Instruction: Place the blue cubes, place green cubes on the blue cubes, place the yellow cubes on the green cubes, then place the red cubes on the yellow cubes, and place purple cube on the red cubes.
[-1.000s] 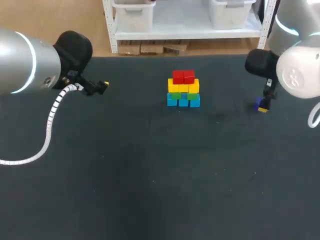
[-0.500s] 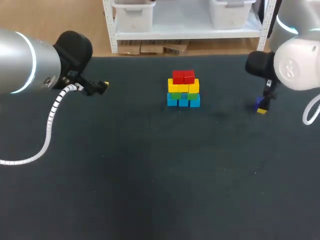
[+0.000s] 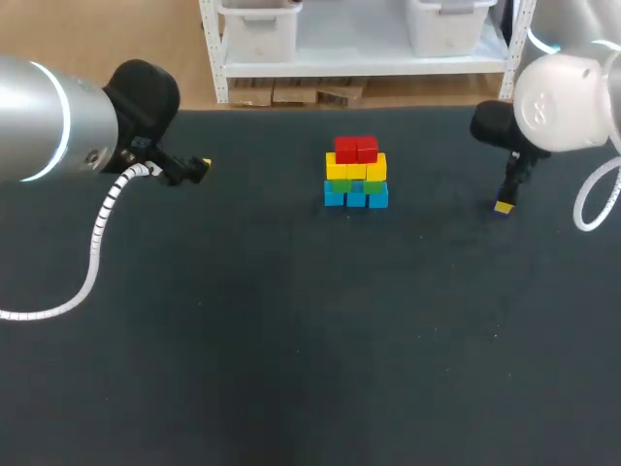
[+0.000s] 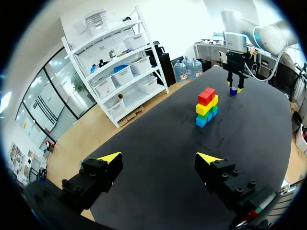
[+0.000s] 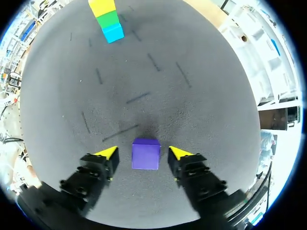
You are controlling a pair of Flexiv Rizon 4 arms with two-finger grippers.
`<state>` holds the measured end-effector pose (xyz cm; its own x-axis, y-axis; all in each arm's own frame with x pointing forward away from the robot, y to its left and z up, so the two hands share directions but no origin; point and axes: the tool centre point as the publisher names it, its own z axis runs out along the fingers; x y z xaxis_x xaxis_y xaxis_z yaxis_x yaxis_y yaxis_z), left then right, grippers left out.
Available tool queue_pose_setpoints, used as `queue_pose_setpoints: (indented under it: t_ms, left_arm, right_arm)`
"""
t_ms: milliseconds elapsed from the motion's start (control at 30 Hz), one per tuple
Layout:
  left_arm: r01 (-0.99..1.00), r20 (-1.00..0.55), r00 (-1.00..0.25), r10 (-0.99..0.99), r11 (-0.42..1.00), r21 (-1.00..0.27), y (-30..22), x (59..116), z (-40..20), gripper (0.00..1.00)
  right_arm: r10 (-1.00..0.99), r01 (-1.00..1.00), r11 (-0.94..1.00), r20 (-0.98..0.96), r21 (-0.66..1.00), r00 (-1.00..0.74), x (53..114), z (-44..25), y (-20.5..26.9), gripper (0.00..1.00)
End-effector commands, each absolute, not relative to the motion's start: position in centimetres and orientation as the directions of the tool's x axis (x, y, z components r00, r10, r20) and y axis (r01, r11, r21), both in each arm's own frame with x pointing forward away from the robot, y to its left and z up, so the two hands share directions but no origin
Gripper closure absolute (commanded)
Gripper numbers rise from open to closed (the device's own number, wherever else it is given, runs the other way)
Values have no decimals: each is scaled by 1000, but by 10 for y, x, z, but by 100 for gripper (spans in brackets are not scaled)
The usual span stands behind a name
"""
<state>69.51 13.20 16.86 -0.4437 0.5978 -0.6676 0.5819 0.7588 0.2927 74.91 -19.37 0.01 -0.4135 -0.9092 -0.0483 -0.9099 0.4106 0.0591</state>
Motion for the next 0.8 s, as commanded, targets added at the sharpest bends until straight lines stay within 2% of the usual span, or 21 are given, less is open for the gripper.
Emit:
queue_pose_setpoints:
  t_ms: [33, 100, 167, 267, 333, 800]
  left_arm:
    - [584, -669, -442, 598, 758, 291, 133, 695, 168, 0]
    - [584, -669, -442, 598, 758, 291, 133, 695, 168, 0]
    - [584, -669, -442, 598, 758, 291, 133, 695, 168, 0]
    - [584, -669, -442, 598, 758, 291, 133, 695, 168, 0]
    - [584, -669, -442, 598, 758, 291, 133, 695, 168, 0]
    - [584, -669, -442, 598, 758, 291, 133, 695, 168, 0]
  right_arm:
    - [-911, -908, 405, -40, 107, -411, 755, -2, -195, 55]
    - [-910, -907, 406, -41, 109, -412, 754, -3, -195, 56]
    - [-909, -906, 409, -40, 107, -415, 753, -2, -196, 61]
    - [-910, -910, 407, -46, 79, -411, 752, 6, -195, 85]
    - [-913, -914, 399, -59, 70, -403, 750, 15, -194, 94]
    - [-952, -964, 264, -158, 22, -264, 752, 102, -168, 96]
